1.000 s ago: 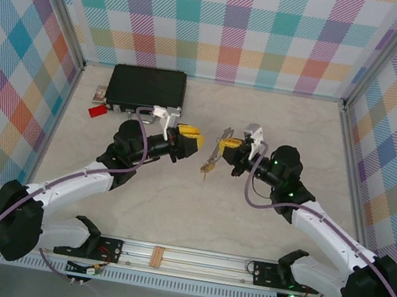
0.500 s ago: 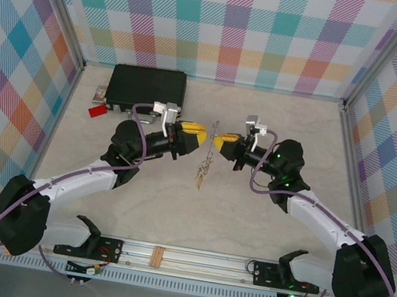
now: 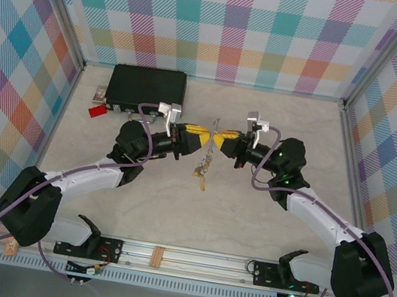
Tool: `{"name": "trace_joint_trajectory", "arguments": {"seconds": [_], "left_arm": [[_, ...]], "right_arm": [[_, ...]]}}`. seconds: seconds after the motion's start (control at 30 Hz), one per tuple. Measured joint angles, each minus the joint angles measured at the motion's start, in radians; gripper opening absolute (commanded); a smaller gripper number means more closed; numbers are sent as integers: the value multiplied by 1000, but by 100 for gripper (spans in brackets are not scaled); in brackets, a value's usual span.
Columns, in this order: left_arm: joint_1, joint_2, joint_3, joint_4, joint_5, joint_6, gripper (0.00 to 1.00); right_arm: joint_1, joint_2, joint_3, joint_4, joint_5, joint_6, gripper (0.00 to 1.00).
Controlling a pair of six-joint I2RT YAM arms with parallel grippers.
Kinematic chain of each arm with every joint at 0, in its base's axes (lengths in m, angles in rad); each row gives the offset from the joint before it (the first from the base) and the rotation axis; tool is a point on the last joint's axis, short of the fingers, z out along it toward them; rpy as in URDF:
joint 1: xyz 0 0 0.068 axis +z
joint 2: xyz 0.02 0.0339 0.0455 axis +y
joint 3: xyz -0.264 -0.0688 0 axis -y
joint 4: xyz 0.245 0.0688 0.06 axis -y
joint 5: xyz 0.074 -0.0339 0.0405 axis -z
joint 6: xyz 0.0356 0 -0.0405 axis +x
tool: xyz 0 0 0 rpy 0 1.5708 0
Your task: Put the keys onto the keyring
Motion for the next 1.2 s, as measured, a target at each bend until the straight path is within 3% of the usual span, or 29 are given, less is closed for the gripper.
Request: {"name": "trace_joint_trajectory", "arguments": {"seconds": [0.6,0.73,0.8,0.87,0.93,0.97,1.0,1.2], "left_arm": [[-8,26,21,21,36,-7,15],[-9,27,23,19,42,-14,2],[-9,27,24,18,42,-6,0],[-9,25,24,15,43,0,0],[-9,14,26,-10,43,15,0],[-10,4,26,-36,40,29,0],[-10,-10,26,-68,35,48,0],[-11,-122,56,-305,-3,192,0]], "right_arm": [[-1,26,10,7,-22,20,0],[-2,26,11,8,-26,23,0],[-6,26,12,8,-31,23,0],[-6,26,13,7,-34,23,8],[-8,26,13,-1,-36,23,27],[-11,25,13,-9,-35,20,42],[-15,20,13,-24,-28,15,47],[-34,-88,13,-191,59,-66,45]]}}
